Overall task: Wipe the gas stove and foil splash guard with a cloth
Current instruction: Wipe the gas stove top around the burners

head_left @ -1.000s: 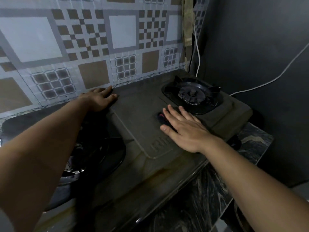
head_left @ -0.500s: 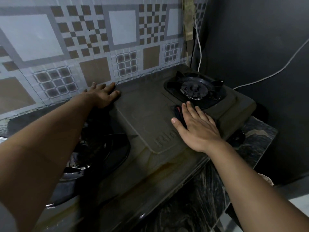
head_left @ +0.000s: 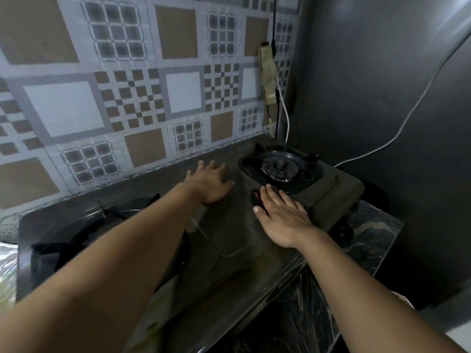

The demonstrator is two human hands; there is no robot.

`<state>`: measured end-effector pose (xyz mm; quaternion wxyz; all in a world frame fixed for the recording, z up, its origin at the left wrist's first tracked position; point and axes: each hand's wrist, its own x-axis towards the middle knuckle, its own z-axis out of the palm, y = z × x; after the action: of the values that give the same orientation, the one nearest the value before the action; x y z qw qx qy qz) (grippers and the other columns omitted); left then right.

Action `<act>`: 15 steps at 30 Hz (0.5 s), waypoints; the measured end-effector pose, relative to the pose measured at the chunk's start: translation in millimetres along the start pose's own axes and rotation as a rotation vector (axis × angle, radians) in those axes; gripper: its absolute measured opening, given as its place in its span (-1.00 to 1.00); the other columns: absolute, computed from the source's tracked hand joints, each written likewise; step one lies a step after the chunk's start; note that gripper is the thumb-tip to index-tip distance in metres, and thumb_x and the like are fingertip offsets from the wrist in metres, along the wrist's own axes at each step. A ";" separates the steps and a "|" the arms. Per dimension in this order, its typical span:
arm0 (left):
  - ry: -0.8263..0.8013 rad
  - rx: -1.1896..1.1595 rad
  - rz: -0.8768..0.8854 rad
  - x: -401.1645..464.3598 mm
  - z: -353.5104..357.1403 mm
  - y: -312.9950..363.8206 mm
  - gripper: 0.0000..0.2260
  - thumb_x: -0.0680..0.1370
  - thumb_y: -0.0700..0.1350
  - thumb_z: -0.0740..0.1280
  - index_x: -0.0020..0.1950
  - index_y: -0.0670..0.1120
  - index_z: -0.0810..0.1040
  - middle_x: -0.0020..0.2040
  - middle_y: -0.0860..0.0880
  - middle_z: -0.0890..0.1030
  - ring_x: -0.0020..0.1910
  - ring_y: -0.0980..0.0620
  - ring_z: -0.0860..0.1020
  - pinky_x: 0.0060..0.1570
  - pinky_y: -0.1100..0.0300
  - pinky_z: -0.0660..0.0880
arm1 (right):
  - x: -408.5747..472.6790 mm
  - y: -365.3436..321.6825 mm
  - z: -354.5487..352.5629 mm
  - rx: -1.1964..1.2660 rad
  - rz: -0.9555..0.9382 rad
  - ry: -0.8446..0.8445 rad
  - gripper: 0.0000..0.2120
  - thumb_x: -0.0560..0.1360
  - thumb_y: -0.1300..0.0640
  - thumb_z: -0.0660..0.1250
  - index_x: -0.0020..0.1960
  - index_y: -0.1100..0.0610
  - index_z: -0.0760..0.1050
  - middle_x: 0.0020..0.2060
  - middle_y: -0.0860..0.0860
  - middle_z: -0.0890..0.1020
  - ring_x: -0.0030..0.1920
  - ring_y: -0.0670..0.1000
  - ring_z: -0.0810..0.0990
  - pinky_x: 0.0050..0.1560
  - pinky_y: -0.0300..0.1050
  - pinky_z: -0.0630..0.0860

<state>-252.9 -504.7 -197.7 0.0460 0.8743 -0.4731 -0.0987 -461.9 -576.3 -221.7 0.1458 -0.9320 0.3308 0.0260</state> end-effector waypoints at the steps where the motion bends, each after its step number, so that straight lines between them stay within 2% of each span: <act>1: 0.014 -0.030 0.032 -0.9 4.8 12.9 -0.38 0.64 0.24 0.08 0.64 0.09 -0.02 0.65 -0.07 -0.03 0.61 -0.20 -0.12 0.51 -0.27 -0.06 | -0.9 -0.3 -1.4 0.010 -0.009 -0.004 -0.40 0.62 -0.24 -0.19 0.59 -0.08 -0.23 0.57 -0.17 -0.22 0.57 -0.04 -0.23 0.52 0.04 -0.19; 4: 0.034 -0.119 0.083 1.8 15.1 39.3 -0.43 0.66 0.21 0.06 0.64 0.13 -0.02 0.65 -0.05 -0.03 0.61 -0.18 -0.14 0.51 -0.25 -0.07 | -6.0 2.2 -3.4 0.024 -0.054 -0.012 -0.41 0.63 -0.23 -0.19 0.59 -0.09 -0.22 0.57 -0.18 -0.23 0.56 -0.06 -0.24 0.53 0.02 -0.20; 7: 0.033 -0.174 0.061 7.2 25.7 53.5 -0.46 0.66 0.24 -0.01 0.62 0.20 -0.04 0.65 -0.06 -0.04 0.61 -0.19 -0.15 0.51 -0.25 -0.13 | -16.5 12.4 -1.3 -0.005 -0.145 0.005 -0.41 0.62 -0.23 -0.17 0.59 -0.11 -0.22 0.56 -0.20 -0.22 0.55 -0.09 -0.26 0.53 -0.02 -0.21; 11: 0.062 -0.040 0.022 11.9 40.4 60.1 -0.44 0.62 0.32 -0.10 0.61 0.26 -0.09 0.65 -0.08 -0.03 0.61 -0.20 -0.10 0.52 -0.25 -0.15 | -29.9 34.4 -5.1 -0.042 -0.272 0.042 -0.41 0.62 -0.25 -0.14 0.59 -0.12 -0.19 0.56 -0.23 -0.19 0.55 -0.13 -0.24 0.53 -0.05 -0.19; 15: 0.030 0.033 -0.016 12.7 40.8 61.8 -0.39 0.58 0.40 -0.14 0.60 0.27 -0.14 0.65 -0.06 -0.11 0.62 -0.14 -0.14 0.53 -0.21 -0.18 | -25.1 68.8 -15.1 -0.075 -0.321 0.035 -0.41 0.61 -0.28 -0.17 0.58 -0.17 -0.19 0.55 -0.27 -0.17 0.55 -0.15 -0.21 0.54 -0.02 -0.14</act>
<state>-305.5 -548.6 -228.4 0.0378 0.8800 -0.4669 -0.0782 -525.1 -616.2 -221.2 0.1076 -0.9780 0.1787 -0.0015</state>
